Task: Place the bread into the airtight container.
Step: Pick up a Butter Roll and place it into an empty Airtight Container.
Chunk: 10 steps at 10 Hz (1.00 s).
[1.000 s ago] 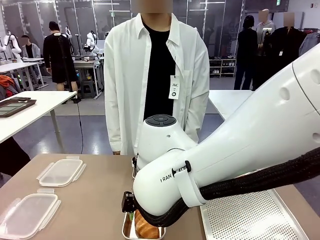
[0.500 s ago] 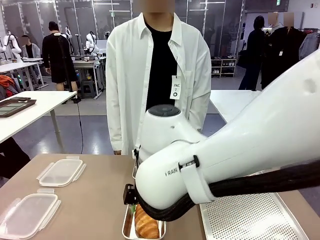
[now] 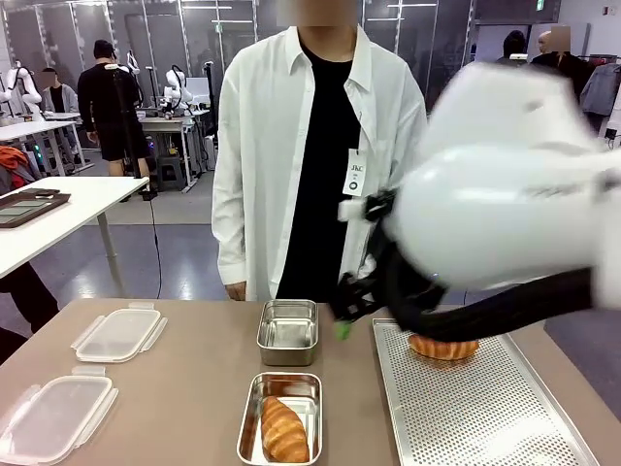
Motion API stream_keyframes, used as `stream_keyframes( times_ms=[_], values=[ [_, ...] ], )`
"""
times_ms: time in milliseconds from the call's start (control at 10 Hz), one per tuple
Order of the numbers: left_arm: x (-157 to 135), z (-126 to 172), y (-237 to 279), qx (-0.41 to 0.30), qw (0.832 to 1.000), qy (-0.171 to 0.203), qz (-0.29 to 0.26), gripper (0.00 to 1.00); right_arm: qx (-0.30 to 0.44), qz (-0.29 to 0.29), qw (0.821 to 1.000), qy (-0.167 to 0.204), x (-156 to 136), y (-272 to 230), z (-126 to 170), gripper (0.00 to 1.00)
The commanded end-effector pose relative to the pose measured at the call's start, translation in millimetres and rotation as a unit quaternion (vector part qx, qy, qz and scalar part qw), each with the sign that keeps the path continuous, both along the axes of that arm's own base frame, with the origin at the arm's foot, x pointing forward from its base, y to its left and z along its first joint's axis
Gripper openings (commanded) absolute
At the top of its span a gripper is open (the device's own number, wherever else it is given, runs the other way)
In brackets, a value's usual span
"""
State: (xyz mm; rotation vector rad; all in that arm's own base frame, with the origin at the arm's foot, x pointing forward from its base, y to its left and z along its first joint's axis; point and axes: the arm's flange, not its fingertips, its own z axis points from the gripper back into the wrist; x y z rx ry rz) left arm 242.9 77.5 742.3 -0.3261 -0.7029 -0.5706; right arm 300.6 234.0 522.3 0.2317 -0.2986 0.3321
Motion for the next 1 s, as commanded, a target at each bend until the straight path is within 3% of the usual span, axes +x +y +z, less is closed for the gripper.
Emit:
stream_keyframes(
  times_ms=[0, 200, 500, 600, 900],
  values=[
    [-1.2, 1.4, 0.0, 0.005, 1.000, -0.001, -0.006, 1.00, -0.010, 0.000, 1.000, -0.028, -8.9, -65.1, 29.4, 1.00],
    [-1.2, 1.4, 0.0, 0.005, 1.000, -0.001, -0.006, 1.00, -0.015, 0.022, 0.999, -0.039, -5.8, -137.1, 54.5, 1.00],
    [-1.2, 1.4, 0.0, 0.005, 1.000, -0.001, -0.006, 1.00, 0.000, 0.085, 0.994, -0.071, 13.0, -221.6, 54.2, 1.00],
    [-1.2, 1.4, 0.0, 0.005, 1.000, -0.001, -0.006, 1.00, 0.005, 0.098, 0.994, -0.054, 15.2, -244.4, 49.2, 1.00],
    [-1.2, 1.4, 0.0, 0.005, 1.000, -0.001, -0.006, 1.00, 0.011, 0.144, 0.987, -0.068, 36.3, -254.2, 19.4, 1.00]
  ],
)
